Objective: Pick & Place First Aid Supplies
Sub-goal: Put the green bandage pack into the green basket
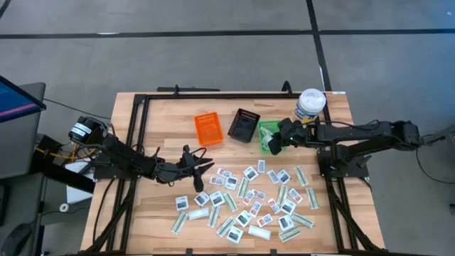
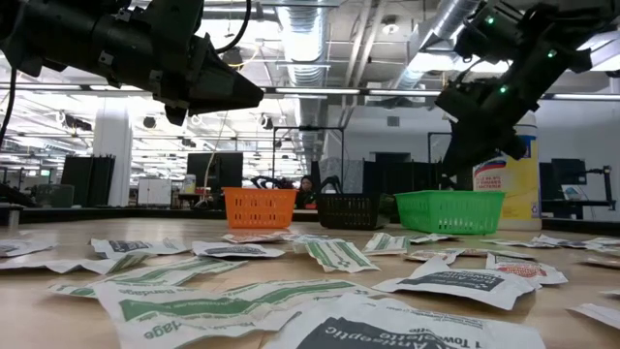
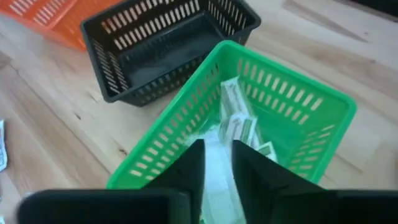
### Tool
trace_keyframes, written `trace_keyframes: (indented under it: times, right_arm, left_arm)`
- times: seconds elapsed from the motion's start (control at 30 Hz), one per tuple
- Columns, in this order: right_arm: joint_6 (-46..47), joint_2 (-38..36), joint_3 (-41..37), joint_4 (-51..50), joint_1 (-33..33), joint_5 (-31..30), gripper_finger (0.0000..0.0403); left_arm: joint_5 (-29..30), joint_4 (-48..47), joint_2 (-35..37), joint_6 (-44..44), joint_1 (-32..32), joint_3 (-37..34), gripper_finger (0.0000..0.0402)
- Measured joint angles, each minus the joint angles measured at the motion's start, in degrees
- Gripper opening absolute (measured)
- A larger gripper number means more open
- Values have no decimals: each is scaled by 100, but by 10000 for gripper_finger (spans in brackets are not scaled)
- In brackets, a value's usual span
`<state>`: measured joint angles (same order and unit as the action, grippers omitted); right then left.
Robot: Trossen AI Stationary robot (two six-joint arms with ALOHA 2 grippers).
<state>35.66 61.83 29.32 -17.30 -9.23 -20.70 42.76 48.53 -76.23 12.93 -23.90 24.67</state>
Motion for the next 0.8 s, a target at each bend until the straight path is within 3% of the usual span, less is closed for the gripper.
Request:
trace_keyframes:
  times: [0.17, 0.33, 0.5, 0.8]
  right_arm:
    - [-2, -11, 4, -10, 72, 34, 127]
    - [0, -126, 4, -30, 488, 631, 156]
    - [588, -173, 9, -200, 1166, 1194, 160]
    - [2335, -359, 9, -1497, 2351, 1202, 140]
  left_arm:
    - [-4, 0, 0, 0, 0, 0, 76]
    - [-16, 0, 0, 0, -8, -2, 76]
    - [-313, 0, 0, 0, -13, -2, 76]
    - [-684, -2, 0, 0, -13, -2, 76]
